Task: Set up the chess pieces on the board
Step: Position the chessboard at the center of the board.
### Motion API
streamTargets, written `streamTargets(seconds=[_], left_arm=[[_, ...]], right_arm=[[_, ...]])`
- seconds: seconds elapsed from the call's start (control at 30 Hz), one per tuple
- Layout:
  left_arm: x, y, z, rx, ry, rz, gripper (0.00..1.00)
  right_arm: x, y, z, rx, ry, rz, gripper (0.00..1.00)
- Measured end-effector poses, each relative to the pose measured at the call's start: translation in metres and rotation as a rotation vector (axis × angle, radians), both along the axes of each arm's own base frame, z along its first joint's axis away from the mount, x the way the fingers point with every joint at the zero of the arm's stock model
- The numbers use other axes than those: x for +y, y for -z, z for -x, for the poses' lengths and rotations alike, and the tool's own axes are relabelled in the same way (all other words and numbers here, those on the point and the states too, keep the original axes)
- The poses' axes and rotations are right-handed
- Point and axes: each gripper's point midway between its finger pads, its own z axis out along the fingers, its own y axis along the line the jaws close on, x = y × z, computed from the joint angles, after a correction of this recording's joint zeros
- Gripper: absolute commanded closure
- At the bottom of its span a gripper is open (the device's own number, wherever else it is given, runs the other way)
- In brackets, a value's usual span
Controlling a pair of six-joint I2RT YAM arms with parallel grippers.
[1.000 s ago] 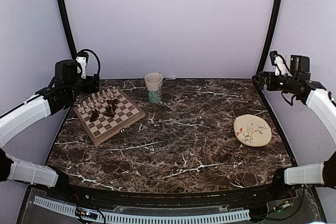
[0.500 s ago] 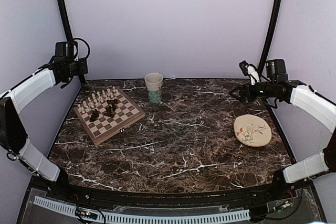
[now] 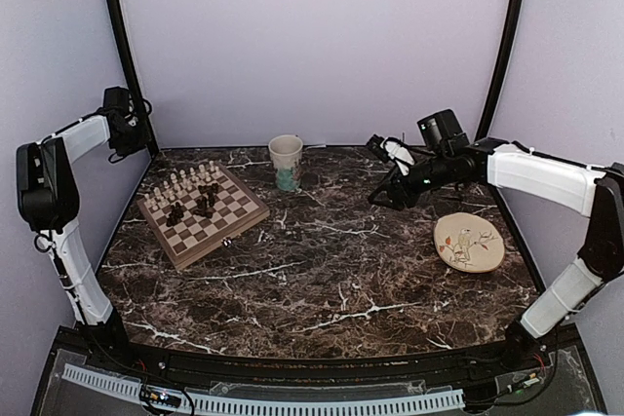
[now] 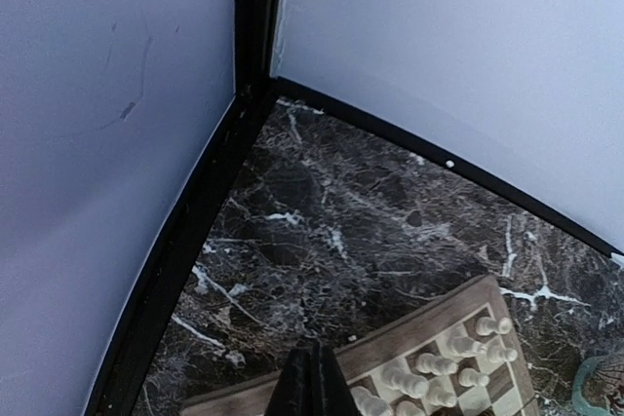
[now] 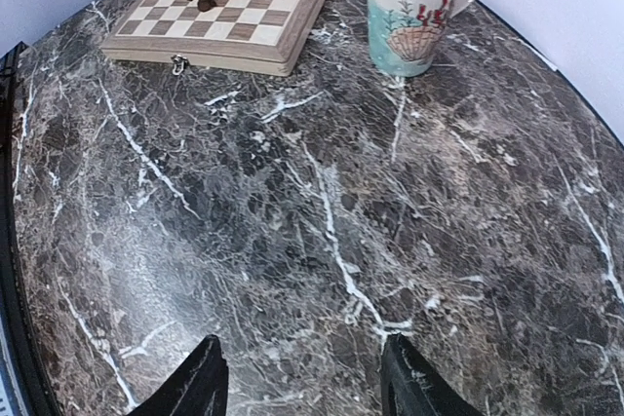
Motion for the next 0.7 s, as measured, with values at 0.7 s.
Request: streamTargets(seconds=[0.7], left_arm=[[0.021, 0.161, 0.003, 0.377, 0.013, 0.175, 0.99]], right_arm=[[0.043, 0.022, 0.035, 0.053, -0.150, 0.050, 0.52]])
